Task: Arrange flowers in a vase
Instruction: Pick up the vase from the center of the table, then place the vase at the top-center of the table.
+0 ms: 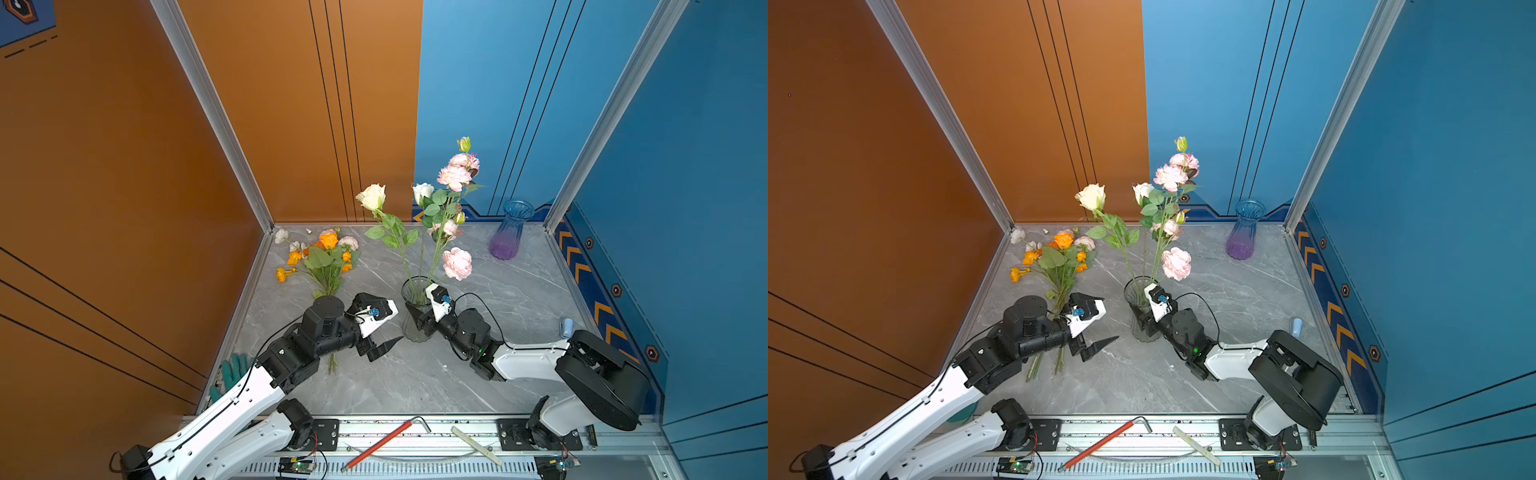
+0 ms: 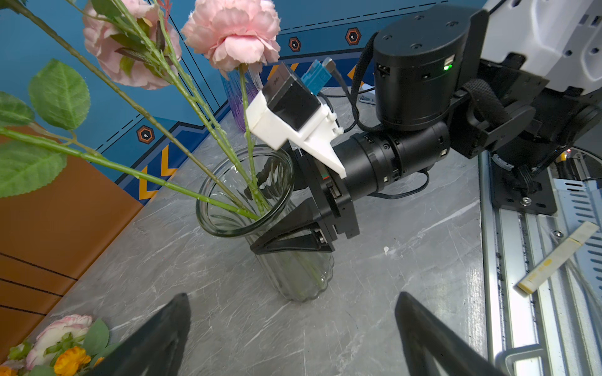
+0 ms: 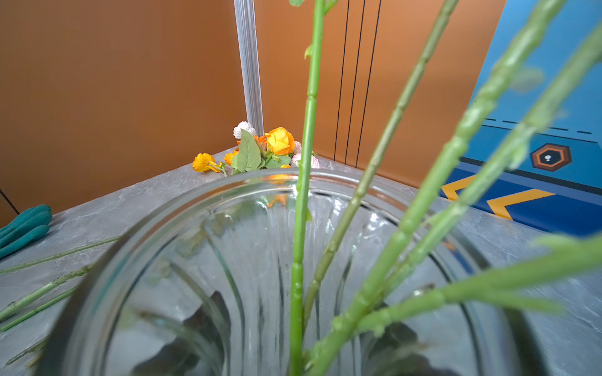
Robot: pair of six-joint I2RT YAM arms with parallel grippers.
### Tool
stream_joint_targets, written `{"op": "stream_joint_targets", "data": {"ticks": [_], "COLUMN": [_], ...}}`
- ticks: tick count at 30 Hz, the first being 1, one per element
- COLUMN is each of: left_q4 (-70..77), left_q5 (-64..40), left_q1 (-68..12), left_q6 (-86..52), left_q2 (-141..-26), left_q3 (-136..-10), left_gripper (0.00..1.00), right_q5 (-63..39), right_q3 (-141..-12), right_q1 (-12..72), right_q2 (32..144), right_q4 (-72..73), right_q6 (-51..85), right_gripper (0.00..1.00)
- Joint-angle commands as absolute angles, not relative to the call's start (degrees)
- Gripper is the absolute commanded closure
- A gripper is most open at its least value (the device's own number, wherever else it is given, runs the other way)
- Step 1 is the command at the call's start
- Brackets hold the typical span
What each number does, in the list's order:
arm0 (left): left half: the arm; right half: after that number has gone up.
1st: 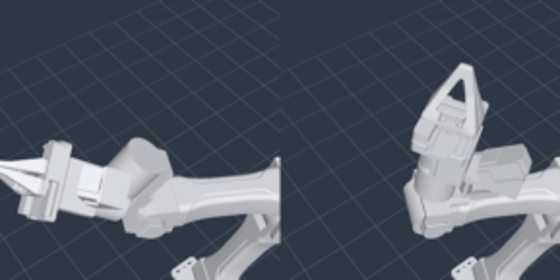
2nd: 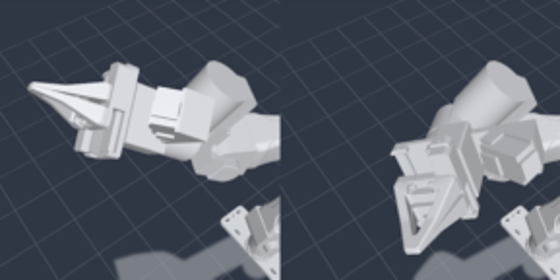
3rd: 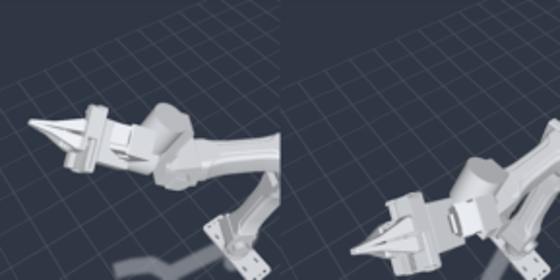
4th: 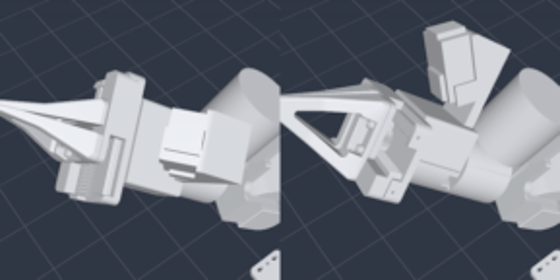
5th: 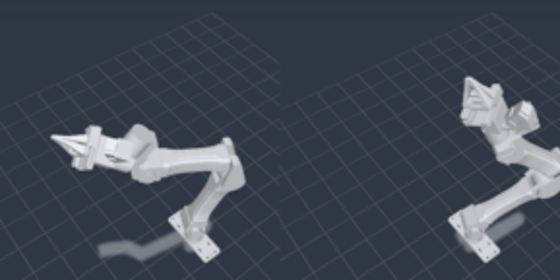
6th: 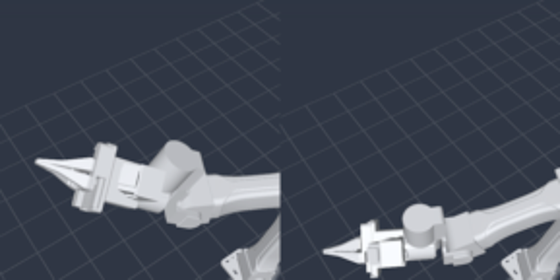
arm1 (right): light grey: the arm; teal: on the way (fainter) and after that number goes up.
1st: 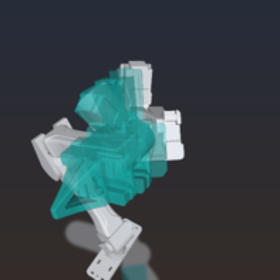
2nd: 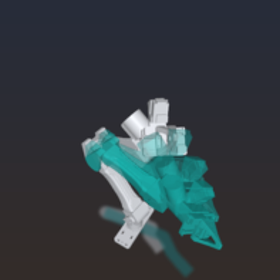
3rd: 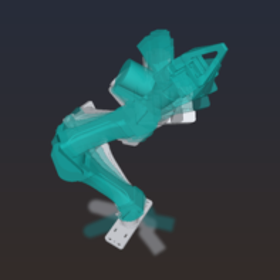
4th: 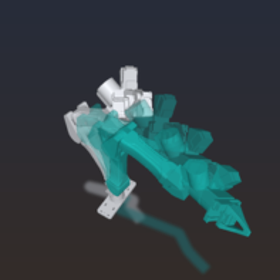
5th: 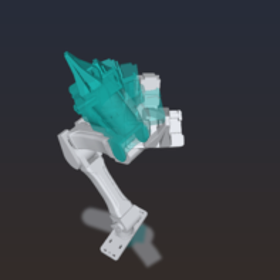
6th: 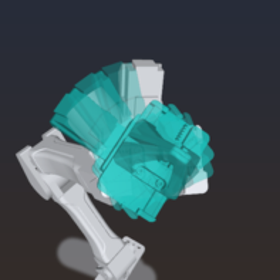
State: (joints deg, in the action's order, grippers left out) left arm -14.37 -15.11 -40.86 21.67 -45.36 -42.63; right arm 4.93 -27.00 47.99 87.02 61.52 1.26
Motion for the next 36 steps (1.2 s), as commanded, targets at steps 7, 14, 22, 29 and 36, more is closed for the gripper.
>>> {"op": "stream_joint_targets", "data": {"ticks": [7,14,22,29,36], "left_q4": [-13.18,-13.05,-12.84,-11.30,-7.75], "left_q5": [-15.78,-15.82,-15.49,-18.24,-19.97], "left_q1": [-40.17,-39.99,-39.59,-36.55,-33.99], "left_q6": [22.67,22.83,23.07,21.81,21.37], "left_q2": [-44.88,-44.77,-45.08,-45.52,-45.44], "left_q3": [-41.44,-41.36,-40.98,-40.10,-38.98], "left_gripper": [0.02,0.02,0.02,0.02,0.02], "right_q5": [6.28,8.40,2.00,-1.77,-4.39], "right_q3": [-27.02,-33.31,-51.24,-70.10,-86.40], "right_q1": [47.97,45.68,33.61,26.77,22.44], "right_q2": [88.71,92.71,102.78,115.87,127.72], "right_q4": [77.14,79.73,76.85,69.91,61.48], "right_q6": [-1.49,-5.43,0.41,0.61,1.49], "right_gripper": [0.49,0.58,0.63,0.64,0.65]}}
